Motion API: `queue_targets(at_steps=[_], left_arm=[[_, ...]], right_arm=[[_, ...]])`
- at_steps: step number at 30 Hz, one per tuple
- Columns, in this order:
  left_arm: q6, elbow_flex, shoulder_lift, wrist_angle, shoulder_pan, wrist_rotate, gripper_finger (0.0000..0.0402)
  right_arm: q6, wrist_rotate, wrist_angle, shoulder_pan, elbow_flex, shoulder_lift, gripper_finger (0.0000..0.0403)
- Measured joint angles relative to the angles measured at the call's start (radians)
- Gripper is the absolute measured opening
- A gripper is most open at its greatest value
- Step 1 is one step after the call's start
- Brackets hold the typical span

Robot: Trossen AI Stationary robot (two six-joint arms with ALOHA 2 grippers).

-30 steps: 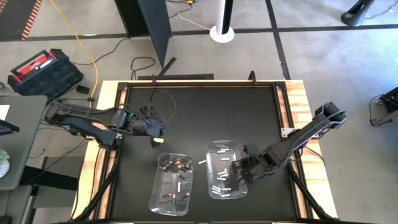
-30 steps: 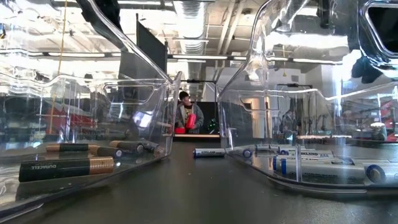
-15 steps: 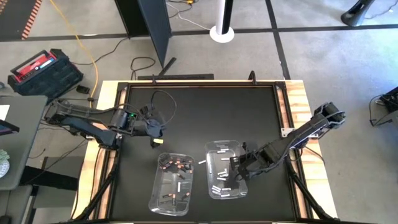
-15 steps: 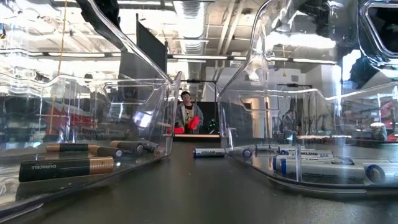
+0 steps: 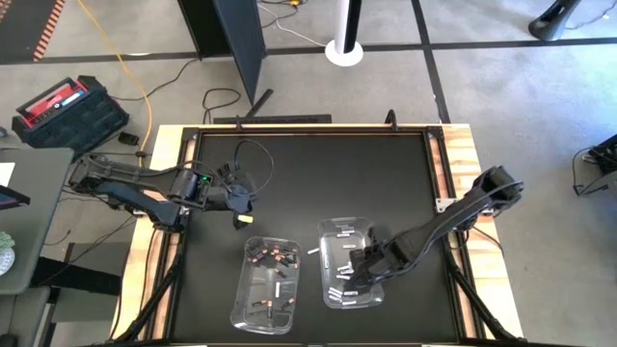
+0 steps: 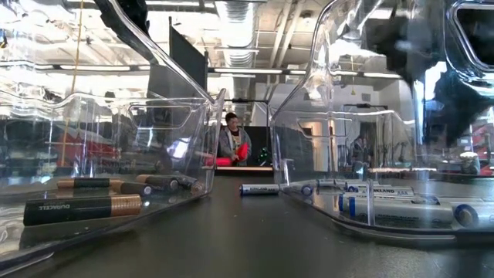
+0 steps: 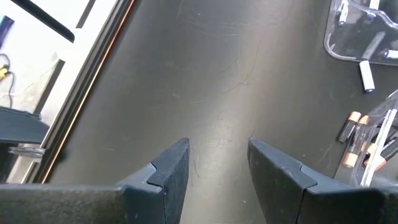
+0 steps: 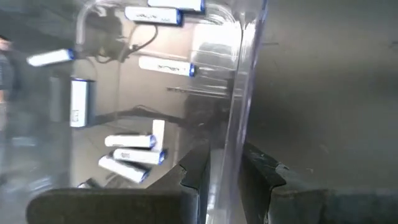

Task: Sort batteries
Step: Move the right transparent bin to the top of the table

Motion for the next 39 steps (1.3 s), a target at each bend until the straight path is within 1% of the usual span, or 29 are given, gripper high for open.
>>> queue_targets(at_steps=[4, 7, 9, 12, 13, 15, 21, 23, 28, 30, 33, 36, 39], left_arm=[[0.004, 0.0, 0.0, 0.001, 0.0, 0.0, 0.0157], [0.004, 0.0, 0.0, 0.001, 0.0, 0.0, 0.0157], [0.005, 0.0, 0.0, 0.001, 0.0, 0.0, 0.0157], [0.008, 0.0, 0.0, 0.002, 0.0, -0.001, 0.0157], [0.008, 0.0, 0.0, 0.003, 0.0, 0.0, 0.0157], [0.007, 0.0, 0.0, 0.004, 0.0, -0.001, 0.0157], [0.011, 0.0, 0.0, 0.003, 0.0, -0.001, 0.0157], [0.011, 0.0, 0.0, 0.003, 0.0, -0.001, 0.0157], [0.012, 0.0, 0.0, 0.004, 0.0, -0.001, 0.0157], [0.019, 0.0, 0.0, 0.004, 0.0, -0.001, 0.0157], [0.03, 0.0, 0.0, 0.006, 0.0, -0.002, 0.0157], [0.031, 0.0, 0.0, 0.019, 0.009, -0.001, 0.0157], [0.029, 0.0, 0.0, 0.028, 0.022, -0.002, 0.0157]], right_arm=[[-0.002, -0.034, 0.041, -0.002, 0.0, 0.06, 0.0092], [-0.002, -0.085, 0.048, -0.005, 0.0, 0.089, 0.0087], [-0.003, -0.108, 0.045, -0.005, 0.0, 0.098, 0.0071], [0.003, -0.108, 0.048, -0.005, 0.001, 0.104, 0.0023], [0.004, -0.108, 0.047, -0.005, 0.001, 0.103, 0.0014], [0.003, -0.109, 0.044, -0.007, 0.001, 0.102, 0.0011], [0.01, -0.112, 0.039, -0.015, 0.0, 0.052, 0.0003], [0.023, -0.11, 0.012, -0.019, 0.0, 0.02, 0.0002], [0.048, -0.06, -0.095, -0.037, 0.0, -0.08, 0.0001], [0.032, -0.058, -0.15, -0.062, 0.0, -0.122, 0.0001], [-0.038, -0.057, -0.227, -0.135, 0.0, -0.172, 0.0001], [-0.156, -0.053, -0.252, -0.255, 0.0, -0.215, 0.0001], [-0.331, -0.046, -0.229, -0.404, 0.0, -0.24, 0.0]])
